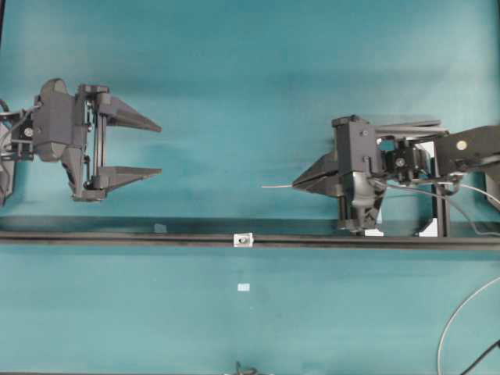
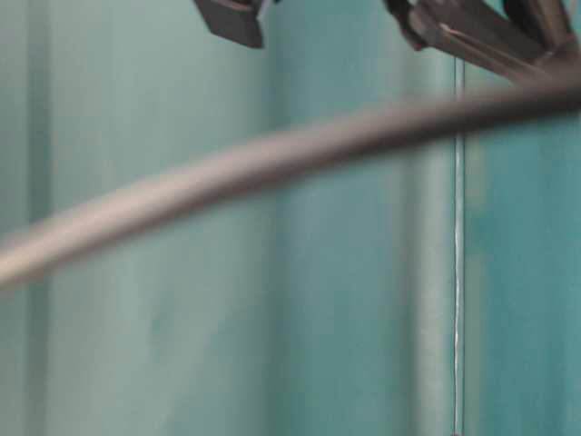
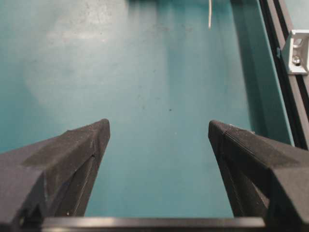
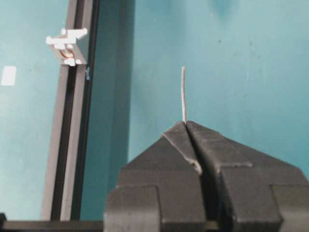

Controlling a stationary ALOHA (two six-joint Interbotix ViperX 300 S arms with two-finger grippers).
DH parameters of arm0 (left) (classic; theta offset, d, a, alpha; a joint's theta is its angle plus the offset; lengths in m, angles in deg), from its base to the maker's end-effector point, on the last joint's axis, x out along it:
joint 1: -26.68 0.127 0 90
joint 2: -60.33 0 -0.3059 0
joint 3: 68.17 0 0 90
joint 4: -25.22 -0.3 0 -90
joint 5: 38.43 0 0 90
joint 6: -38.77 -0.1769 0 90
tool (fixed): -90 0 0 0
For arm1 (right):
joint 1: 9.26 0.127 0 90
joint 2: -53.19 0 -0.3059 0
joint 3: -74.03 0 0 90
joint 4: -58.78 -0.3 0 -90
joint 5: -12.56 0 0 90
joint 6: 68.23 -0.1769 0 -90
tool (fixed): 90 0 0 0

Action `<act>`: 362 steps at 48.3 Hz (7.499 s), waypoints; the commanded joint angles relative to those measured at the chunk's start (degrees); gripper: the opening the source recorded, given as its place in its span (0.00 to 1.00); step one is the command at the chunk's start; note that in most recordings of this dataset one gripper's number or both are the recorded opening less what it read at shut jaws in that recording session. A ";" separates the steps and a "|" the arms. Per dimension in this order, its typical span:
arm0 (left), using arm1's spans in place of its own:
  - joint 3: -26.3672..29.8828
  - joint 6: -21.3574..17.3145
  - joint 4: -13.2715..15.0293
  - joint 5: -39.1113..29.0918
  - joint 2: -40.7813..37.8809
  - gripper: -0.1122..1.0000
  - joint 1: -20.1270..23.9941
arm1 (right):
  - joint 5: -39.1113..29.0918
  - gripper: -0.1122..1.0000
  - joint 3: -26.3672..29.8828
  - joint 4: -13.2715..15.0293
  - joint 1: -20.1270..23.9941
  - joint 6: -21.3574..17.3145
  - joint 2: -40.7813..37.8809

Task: Insert the wire through the hole in the metal fitting marked with a red label.
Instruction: 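Pull the grey wire out of the white clamp with the right gripper, then carry the wire down to the rail, aligning its tip with the bracket hole, then push the wire tip leftward through the silver bracket's marked hole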

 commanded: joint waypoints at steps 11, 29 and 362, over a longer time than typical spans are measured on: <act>0.97 0.18 0.18 0.26 0.26 0.85 -0.09 | -4.39 0.09 0.97 0.18 -1.14 2.02 6.68; 2.46 0.09 0.88 0.09 0.35 0.83 0.35 | -4.39 0.09 -0.35 -0.18 -1.23 1.58 8.61; 10.11 6.86 2.99 18.19 -25.84 0.81 -19.16 | 41.48 0.09 1.93 -40.43 26.28 20.30 -20.57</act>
